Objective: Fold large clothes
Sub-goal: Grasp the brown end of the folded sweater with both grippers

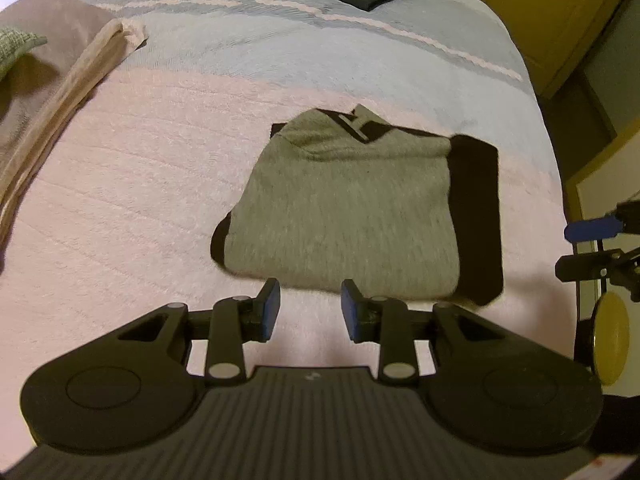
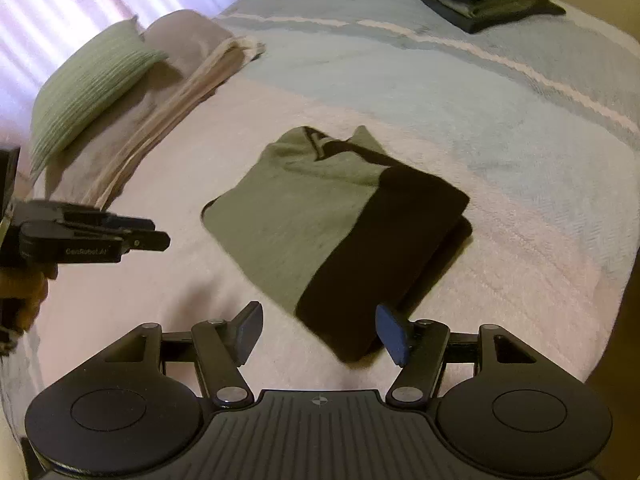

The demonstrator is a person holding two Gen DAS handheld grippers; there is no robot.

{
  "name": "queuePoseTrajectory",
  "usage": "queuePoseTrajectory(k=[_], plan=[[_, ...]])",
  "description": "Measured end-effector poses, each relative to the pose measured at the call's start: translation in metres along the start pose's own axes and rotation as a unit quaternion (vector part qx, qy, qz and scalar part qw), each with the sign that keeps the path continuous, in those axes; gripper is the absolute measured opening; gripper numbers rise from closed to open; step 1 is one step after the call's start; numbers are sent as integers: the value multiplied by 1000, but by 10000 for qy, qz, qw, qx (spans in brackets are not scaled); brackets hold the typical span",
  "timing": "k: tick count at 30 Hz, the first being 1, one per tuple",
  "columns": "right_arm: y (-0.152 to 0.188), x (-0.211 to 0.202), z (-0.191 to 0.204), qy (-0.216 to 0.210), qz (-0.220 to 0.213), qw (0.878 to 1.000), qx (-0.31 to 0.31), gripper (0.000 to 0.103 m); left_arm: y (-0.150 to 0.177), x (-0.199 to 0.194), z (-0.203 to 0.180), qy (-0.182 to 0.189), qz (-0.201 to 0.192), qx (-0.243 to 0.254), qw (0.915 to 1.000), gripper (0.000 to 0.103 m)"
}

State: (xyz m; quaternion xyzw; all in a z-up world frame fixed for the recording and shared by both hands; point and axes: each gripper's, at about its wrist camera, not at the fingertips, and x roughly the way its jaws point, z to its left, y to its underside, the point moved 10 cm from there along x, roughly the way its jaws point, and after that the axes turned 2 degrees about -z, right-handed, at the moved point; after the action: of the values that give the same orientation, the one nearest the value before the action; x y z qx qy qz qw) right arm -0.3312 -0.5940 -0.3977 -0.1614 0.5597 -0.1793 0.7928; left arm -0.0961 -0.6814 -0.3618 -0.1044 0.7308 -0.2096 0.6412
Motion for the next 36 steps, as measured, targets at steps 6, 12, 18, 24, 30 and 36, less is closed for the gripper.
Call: queuePoseTrajectory(k=[6, 12, 18, 24, 30, 36], plan=[[11, -14, 19, 132, -68, 9995, -276, 60, 16, -14, -7, 45, 0, 192, 9998, 29], [25, 5, 37, 494, 38, 9879, -1469, 61, 28, -9, -9, -107, -128, 811, 9966, 56], [44, 54, 50, 917, 4, 9404, -3275, 61, 40, 10, -13, -278, -505, 2177, 9743, 68], [74, 126, 40, 1319, 56, 8894, -4376, 61, 54, 51, -25, -336, -680, 3549, 9318, 76], [93, 171, 21, 1988, -129, 8205, -5358, 70, 57, 96, -30, -491, -822, 4376, 8941, 80], [80, 162, 2, 2142, -265, 8142, -5390, 45, 52, 121, -41, -622, -1062, 5175, 8468, 86]])
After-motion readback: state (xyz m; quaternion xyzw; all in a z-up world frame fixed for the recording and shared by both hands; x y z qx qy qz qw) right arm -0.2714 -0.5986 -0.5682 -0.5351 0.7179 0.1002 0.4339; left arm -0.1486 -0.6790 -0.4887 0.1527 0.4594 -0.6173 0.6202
